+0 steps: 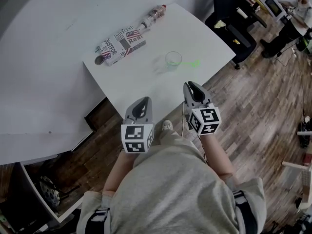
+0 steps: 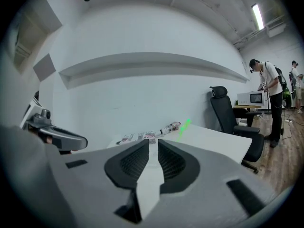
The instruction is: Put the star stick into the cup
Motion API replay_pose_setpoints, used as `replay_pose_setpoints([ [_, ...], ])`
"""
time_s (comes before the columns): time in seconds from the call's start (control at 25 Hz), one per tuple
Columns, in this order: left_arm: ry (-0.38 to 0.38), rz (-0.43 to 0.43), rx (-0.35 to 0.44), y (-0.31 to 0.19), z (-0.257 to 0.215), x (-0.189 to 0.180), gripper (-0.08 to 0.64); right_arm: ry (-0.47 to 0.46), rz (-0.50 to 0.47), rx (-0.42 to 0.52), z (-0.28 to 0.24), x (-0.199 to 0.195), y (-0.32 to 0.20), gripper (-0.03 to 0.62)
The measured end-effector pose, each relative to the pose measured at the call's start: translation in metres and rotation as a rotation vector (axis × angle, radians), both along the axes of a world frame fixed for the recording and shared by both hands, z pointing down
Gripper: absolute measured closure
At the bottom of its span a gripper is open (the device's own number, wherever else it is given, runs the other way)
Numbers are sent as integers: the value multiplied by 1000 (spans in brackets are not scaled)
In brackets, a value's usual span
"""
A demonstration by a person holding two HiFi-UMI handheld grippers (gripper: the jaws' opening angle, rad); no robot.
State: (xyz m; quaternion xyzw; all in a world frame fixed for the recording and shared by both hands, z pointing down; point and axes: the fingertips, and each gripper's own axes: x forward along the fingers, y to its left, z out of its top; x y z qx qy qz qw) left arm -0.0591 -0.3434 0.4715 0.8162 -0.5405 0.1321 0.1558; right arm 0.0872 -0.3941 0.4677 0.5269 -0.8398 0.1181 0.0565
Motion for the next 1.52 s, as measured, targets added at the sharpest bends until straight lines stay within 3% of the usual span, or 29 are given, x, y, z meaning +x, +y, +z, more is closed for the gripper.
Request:
replay_pose_setpoints([
  [0.88, 29, 42, 51, 150, -2, -24, 551, -38, -14, 107, -47, -40, 185, 561],
  [1.12, 29, 29, 53, 176, -1, -25, 551, -39, -24, 118, -49, -41, 216, 595],
  [1.52, 9, 47, 62, 190, -1, -22, 551, -20, -38, 136, -49, -44, 233, 597],
])
